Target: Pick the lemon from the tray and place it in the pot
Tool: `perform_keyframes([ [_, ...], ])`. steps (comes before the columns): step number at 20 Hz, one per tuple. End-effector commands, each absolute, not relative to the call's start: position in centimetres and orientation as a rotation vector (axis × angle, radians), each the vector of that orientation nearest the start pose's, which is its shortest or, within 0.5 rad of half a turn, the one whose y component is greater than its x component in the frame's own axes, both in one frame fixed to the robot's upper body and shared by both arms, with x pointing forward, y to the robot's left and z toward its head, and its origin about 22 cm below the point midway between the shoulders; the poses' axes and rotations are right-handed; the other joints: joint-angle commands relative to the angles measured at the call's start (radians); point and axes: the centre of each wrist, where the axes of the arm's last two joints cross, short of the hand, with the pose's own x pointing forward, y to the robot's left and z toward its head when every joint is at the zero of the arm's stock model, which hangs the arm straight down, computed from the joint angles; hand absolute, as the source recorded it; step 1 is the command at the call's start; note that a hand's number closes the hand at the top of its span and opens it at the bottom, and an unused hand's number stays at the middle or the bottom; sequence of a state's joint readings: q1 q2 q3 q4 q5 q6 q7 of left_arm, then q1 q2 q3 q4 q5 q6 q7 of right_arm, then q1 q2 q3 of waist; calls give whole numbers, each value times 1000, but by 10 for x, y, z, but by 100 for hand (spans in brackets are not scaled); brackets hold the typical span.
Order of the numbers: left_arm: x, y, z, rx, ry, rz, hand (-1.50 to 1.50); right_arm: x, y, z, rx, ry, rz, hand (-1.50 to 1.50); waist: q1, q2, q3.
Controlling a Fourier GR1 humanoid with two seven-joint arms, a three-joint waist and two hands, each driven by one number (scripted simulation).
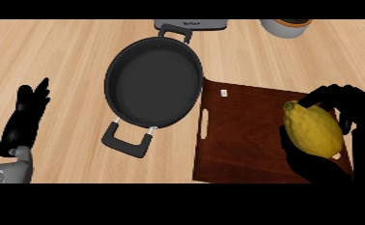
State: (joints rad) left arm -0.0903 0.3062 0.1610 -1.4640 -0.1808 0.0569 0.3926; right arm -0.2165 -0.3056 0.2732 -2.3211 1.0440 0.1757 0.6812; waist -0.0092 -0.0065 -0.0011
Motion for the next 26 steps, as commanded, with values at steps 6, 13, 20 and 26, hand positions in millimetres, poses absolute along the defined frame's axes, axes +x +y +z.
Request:
perform_keyframes([
  [6, 272, 348, 34, 517, -1160, -102, 0, 173, -117, 275, -1142, -1850, 703, 150, 15, 3, -2],
  [13, 267, 331, 32, 513, -1158, -120, 0, 227, -61, 306, -1035, -1731, 757, 150, 25, 5, -1],
  [20, 279, 336, 44, 509, -1175, -121, 0, 282, -21, 287, -965, -1649, 765, 150, 31, 9, 0],
  [26, 270, 321, 40, 502, -1174, -119, 0, 325, -7, 250, -868, -1544, 844, 150, 39, 11, 1],
])
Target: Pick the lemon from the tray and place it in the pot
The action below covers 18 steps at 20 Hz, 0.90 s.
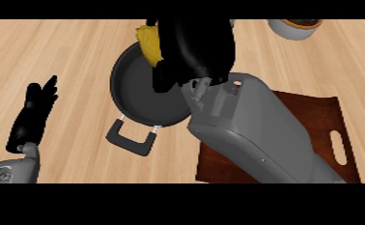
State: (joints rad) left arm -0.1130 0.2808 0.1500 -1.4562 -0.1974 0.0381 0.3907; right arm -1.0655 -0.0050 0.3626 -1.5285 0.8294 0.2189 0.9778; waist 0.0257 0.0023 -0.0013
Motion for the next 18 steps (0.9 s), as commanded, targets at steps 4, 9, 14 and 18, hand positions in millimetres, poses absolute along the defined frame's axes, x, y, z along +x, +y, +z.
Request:
perform_keyframes([
  [4, 281, 318, 34, 503, -1160, -137, 0, 335, 8, 233, -781, -1417, 812, 150, 12, 5, 0],
  [9, 274, 326, 36, 518, -1173, -125, 0, 347, 12, 202, -675, -1459, 736, -150, 9, 2, 1],
  [14, 277, 333, 35, 494, -1175, -134, 0, 346, 4, 180, -537, -1613, 473, -150, 17, 6, 1],
  [18, 278, 317, 38, 504, -1182, -130, 0, 360, -9, 204, -488, -1702, 234, -150, 0, 3, 2],
])
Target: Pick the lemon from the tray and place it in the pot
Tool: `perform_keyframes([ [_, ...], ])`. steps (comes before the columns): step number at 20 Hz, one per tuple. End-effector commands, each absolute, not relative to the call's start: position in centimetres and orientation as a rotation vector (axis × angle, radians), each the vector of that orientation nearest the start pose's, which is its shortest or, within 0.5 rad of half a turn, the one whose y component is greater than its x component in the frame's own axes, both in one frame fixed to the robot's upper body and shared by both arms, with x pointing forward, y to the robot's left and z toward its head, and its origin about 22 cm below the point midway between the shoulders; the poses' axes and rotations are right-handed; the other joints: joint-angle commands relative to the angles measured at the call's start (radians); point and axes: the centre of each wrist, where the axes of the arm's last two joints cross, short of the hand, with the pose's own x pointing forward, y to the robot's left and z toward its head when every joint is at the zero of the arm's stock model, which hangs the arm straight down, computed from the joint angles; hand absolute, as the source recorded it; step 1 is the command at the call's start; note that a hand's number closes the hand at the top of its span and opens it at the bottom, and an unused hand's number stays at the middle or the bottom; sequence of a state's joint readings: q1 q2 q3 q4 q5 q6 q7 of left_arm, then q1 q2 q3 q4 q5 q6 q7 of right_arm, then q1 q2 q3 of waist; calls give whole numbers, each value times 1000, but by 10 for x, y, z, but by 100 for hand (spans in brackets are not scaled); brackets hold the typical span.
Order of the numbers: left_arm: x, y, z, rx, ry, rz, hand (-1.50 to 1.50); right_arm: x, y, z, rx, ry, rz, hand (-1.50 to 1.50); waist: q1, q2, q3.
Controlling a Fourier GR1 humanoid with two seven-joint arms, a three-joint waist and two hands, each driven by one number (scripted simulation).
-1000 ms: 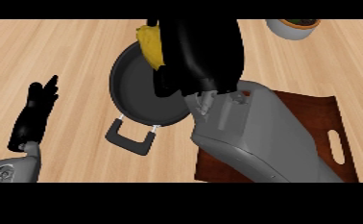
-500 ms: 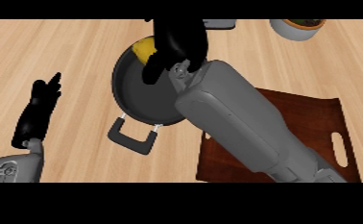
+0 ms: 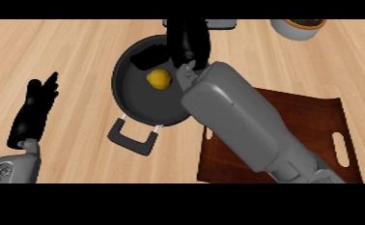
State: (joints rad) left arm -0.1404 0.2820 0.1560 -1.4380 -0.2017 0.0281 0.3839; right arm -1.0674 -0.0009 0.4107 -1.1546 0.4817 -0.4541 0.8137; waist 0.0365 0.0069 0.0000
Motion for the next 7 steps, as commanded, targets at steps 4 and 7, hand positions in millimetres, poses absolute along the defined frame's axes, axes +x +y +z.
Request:
perform_keyframes([
  [4, 265, 331, 23, 519, -1168, -88, 0, 359, -30, 188, -503, -1731, 82, -150, -33, -7, 0],
  [7, 275, 330, 25, 528, -1153, -93, 0, 363, -60, 184, -523, -1750, 9, -150, -43, -6, 0],
])
